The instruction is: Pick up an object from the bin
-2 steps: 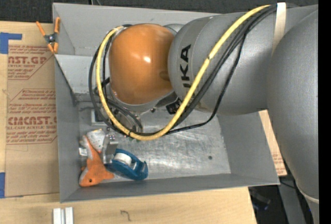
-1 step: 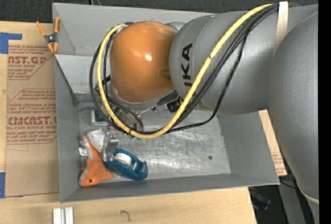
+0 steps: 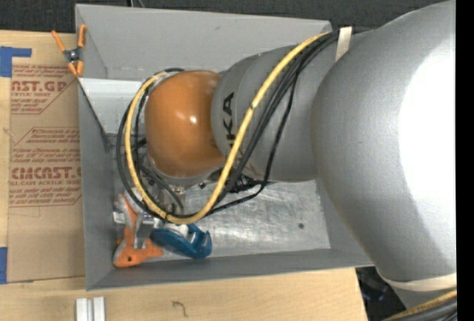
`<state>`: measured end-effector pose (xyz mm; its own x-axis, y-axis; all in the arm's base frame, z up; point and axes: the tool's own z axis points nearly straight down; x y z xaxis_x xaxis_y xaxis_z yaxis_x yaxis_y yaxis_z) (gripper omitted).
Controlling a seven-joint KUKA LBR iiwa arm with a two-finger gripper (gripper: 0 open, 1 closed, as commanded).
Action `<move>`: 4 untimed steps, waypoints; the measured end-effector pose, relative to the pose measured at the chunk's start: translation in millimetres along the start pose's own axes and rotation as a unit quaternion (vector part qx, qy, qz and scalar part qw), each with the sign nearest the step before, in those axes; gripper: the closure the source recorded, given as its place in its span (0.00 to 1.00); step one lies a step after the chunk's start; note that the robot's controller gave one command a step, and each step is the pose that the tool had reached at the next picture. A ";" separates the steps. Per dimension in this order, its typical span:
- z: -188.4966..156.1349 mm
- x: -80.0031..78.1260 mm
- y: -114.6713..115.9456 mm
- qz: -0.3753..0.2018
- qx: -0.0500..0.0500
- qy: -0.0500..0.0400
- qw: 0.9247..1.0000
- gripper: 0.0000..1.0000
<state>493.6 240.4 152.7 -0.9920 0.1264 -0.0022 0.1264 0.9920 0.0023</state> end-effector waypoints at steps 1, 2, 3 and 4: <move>42.9 0.8 1.8 -0.028 0.000 -0.002 1.000 0.00; 29.6 0.3 -24.5 0.141 0.001 0.001 0.990 0.00; 50.4 -37.6 -24.7 0.107 0.001 0.001 0.994 0.00; 69.3 -97.7 2.4 0.128 0.006 0.016 0.992 1.00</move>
Offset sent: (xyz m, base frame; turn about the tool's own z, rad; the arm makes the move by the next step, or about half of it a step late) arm -0.0036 -0.0375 -0.0211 0.4092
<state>591.0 230.6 83.6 -0.9268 0.3744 0.0285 0.3742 0.9273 -0.0128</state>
